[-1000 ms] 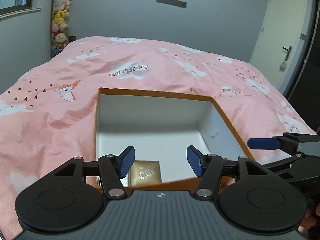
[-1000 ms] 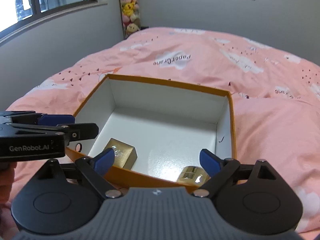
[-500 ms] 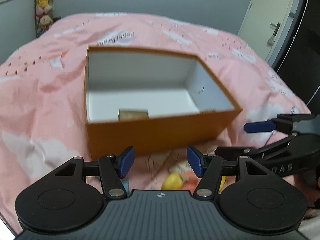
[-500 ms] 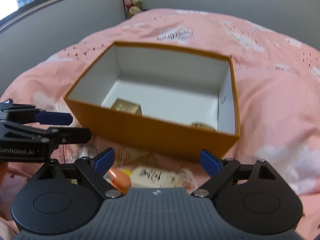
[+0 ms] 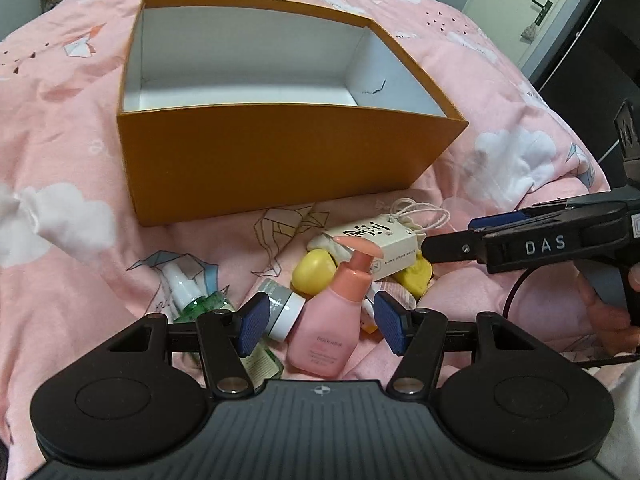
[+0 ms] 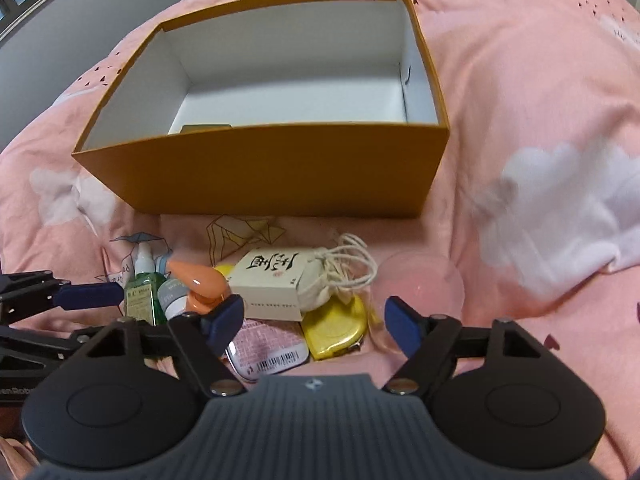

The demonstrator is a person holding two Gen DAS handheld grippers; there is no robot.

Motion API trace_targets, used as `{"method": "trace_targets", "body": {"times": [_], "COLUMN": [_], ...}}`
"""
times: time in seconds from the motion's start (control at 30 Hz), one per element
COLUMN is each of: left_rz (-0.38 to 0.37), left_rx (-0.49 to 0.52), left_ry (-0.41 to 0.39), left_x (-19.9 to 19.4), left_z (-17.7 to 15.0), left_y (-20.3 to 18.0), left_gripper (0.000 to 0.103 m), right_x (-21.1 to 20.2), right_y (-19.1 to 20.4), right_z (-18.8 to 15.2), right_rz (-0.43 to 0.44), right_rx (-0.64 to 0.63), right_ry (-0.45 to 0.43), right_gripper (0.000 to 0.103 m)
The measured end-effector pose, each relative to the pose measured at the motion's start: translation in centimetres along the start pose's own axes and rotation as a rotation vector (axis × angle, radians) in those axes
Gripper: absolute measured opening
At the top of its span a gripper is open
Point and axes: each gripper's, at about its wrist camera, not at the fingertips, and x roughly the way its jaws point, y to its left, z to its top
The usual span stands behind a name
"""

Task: Organize rigid objects
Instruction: 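Withdraw both tools from the box toward the remaining cosmetics, then grasp the pink pump bottle with the left tool while the right tool grasps the white soap box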

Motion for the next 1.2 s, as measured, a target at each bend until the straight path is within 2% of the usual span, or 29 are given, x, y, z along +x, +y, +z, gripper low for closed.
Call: {"method": "trace_targets", "body": {"times": [0.13, 0.27, 0.4, 0.5, 0.57, 0.63, 0.67, 0.77, 0.87, 1.0, 1.1, 1.2], "left_rz": [-0.002, -0.011, 0.012, -0.003, -0.014, -0.022, -0.022, -0.012, 0.033, 0.028, 0.006, -0.002], "left_rx": [0.04, 0.088, 0.115, 0.107, 0.1, 0.098, 0.095, 0.075, 0.046, -0.061, -0.136, -0.165], "left_ry": [0.014, 0.044, 0.07, 0.068, 0.066, 0.062, 0.058, 0.045, 0.013, -0.009, -0.034, -0.066], "left_x": [1.2, 3.2, 4.8, 5.3, 5.5, 5.5, 5.5, 5.1, 4.0, 2.6, 1.8, 1.1], "left_z": [0.3, 0.8, 0.9, 1.0, 1.0, 1.0, 1.1, 1.1, 1.1, 1.0, 0.7, 0.6], "left_y": [-0.9, -1.7, -2.2, -2.1, -2.0, -2.0, -2.0, -1.7, -1.4, 0.3, 1.6, 2.3], "left_gripper": [0.07, 0.069, 0.062, 0.058, 0.053, 0.042, 0.042, 0.037, 0.03, 0.029, 0.029, 0.029], "right_x": [0.3, 0.4, 0.4, 0.6, 0.8, 0.9, 0.9, 1.1, 1.2, 1.9, 3.0, 4.1], "right_y": [0.5, -0.2, -0.5, -0.4, -0.2, -0.1, -0.1, -0.3, -0.8, -1.6, -2.6, -3.3], "right_z": [0.0, 0.1, 0.1, 0.2, 0.3, 0.3, 0.3, 0.3, 0.3, 0.4, 0.8, 1.2], "right_rz": [0.011, 0.003, 0.006, 0.016, 0.029, 0.041, 0.048, 0.07, 0.105, 0.157, 0.19, 0.225], "right_rx": [-0.026, 0.012, 0.025, 0.019, 0.014, 0.01, 0.011, 0.038, 0.08, 0.152, 0.251, 0.328], "right_ry": [0.007, 0.002, 0.002, 0.01, 0.016, 0.02, 0.022, 0.039, 0.054, 0.083, 0.109, 0.125], "right_gripper": [0.073, 0.072, 0.072, 0.073, 0.072, 0.068, 0.067, 0.056, 0.051, 0.052, 0.06, 0.064]}}
